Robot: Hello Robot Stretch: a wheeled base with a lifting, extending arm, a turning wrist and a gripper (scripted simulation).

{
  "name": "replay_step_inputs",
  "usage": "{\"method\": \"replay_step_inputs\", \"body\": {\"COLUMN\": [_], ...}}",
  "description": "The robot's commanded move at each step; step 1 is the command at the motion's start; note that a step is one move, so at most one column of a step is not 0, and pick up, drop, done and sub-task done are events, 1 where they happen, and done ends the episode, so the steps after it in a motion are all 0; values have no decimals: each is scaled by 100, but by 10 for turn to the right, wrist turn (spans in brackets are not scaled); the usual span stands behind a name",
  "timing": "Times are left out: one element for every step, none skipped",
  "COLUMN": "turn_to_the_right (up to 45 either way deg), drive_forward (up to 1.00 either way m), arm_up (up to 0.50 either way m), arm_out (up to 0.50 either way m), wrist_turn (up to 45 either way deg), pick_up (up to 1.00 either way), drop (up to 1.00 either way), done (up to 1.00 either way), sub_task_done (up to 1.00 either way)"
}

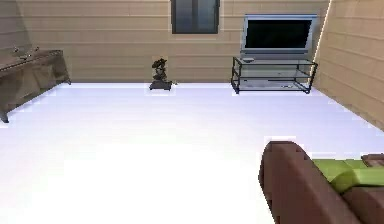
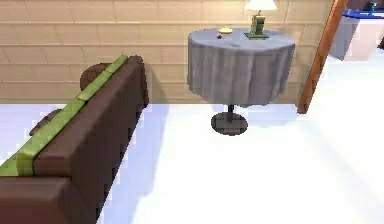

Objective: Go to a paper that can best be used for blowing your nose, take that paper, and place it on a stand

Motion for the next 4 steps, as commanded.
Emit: {"method": "replay_step_inputs", "body": {"turn_to_the_right": [-330,0,0,0], "drive_forward": [0,100,100,100], "arm_up": [0,0,0,0], "arm_out": [0,0,0,0], "wrist_turn": [0,0,0,0], "pick_up": [0,0,0,0], "drop": [0,0,0,0], "done": [0,0,0,0], "sub_task_done": [0,0,0,0]}}
